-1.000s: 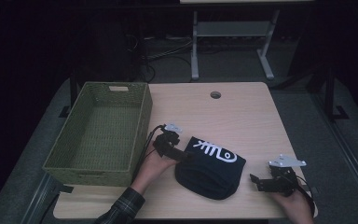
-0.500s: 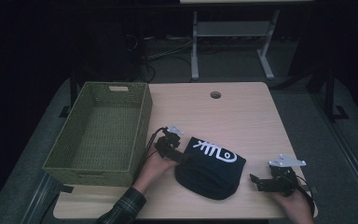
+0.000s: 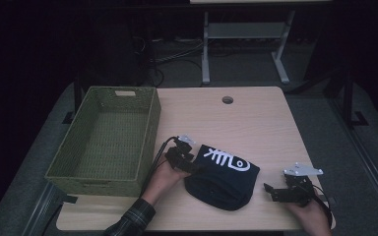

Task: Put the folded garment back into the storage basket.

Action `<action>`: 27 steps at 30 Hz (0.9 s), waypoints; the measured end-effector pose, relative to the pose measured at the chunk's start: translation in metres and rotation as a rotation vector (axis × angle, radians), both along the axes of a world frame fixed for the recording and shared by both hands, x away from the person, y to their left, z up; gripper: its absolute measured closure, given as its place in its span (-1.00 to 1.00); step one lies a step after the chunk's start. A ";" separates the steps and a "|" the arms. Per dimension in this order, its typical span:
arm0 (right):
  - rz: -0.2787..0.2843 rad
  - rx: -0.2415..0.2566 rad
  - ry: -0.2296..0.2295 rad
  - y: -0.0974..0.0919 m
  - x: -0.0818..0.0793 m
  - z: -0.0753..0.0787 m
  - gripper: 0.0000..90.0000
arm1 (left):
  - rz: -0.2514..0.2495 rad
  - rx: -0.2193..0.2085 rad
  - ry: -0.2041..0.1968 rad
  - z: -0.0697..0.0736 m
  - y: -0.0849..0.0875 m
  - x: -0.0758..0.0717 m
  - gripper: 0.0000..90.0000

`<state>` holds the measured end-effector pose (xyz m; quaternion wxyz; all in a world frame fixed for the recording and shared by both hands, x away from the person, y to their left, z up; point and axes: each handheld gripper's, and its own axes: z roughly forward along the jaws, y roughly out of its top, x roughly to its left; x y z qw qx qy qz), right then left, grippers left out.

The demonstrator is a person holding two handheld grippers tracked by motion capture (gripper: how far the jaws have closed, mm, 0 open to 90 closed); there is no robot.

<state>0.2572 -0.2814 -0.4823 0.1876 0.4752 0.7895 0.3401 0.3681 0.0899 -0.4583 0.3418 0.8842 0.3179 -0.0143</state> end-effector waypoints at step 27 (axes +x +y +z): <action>-0.001 0.000 0.000 0.000 0.000 0.000 -0.79 | -0.078 0.008 0.028 0.008 -0.008 -0.004 0.68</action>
